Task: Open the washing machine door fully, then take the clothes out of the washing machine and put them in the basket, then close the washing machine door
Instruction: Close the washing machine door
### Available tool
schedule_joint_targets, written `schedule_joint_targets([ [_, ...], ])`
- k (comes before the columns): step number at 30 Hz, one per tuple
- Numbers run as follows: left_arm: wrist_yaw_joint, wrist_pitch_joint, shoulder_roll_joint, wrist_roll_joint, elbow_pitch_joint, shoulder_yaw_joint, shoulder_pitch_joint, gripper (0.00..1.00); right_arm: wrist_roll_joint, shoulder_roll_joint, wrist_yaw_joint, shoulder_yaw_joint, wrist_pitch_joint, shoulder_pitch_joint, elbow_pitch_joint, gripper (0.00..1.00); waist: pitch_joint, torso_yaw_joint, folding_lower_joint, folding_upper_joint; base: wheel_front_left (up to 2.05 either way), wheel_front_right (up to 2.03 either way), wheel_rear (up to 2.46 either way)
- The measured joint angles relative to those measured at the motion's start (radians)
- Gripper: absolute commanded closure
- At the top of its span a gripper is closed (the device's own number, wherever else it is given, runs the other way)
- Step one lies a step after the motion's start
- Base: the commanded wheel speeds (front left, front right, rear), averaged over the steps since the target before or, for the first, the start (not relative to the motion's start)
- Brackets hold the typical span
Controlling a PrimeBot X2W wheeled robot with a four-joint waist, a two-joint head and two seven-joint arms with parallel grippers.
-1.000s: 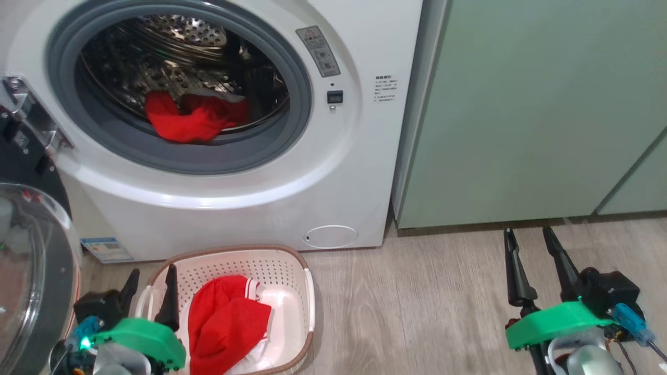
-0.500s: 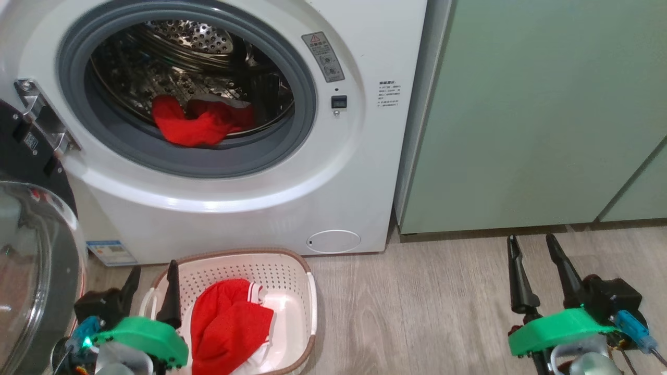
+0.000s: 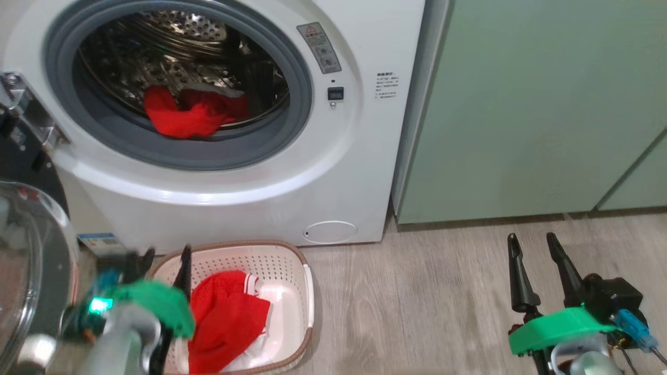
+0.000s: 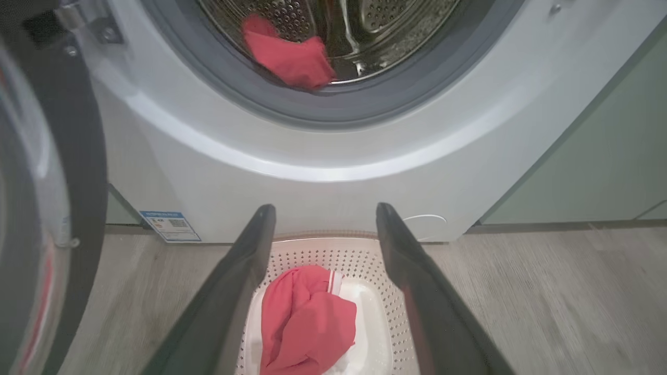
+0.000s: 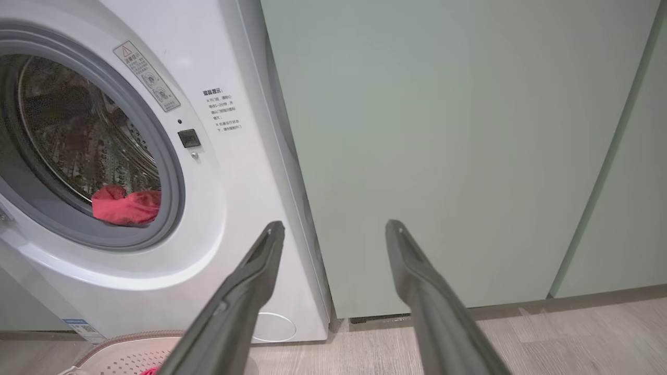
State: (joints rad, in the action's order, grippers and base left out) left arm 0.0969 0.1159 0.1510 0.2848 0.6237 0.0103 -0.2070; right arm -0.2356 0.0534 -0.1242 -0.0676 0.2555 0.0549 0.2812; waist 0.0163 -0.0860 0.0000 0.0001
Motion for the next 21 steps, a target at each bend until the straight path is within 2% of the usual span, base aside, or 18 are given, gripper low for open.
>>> schedule_joint_targets([
  [6,0.009,-0.195,0.009,-0.005,0.056,0.053,-0.221,0.0,0.0,0.0,0.0,-0.008,0.0,0.026,-0.005,0.0,0.066,-0.025,0.0,0.0,0.0,0.0,0.0],
  [12,0.017,-0.338,0.06,-0.028,0.141,0.082,-0.448,0.0,-0.002,-0.001,0.0,-0.018,0.0,0.107,-0.012,0.0,0.166,-0.066,0.0,0.0,0.0,0.0,0.0],
  [16,0.019,-0.39,0.102,-0.033,0.201,0.1,-0.581,0.0,-0.003,-0.001,0.0,-0.026,0.0,0.146,-0.015,0.0,0.236,-0.103,0.0,-0.0001,0.0,0.0,0.0],
  [20,0.016,-0.399,0.161,-0.079,0.253,0.115,-0.704,0.0,-0.017,-0.002,0.0,-0.041,0.0,0.18,-0.021,0.0,0.306,-0.146,0.0,-0.0001,0.0,0.0,0.0],
  [21,0.016,-0.399,0.161,-0.079,0.253,0.115,-0.704,0.0,-0.017,-0.002,0.0,-0.041,0.0,0.18,-0.021,0.0,0.306,-0.146,0.0,-0.0001,0.0,0.0,0.0],
])
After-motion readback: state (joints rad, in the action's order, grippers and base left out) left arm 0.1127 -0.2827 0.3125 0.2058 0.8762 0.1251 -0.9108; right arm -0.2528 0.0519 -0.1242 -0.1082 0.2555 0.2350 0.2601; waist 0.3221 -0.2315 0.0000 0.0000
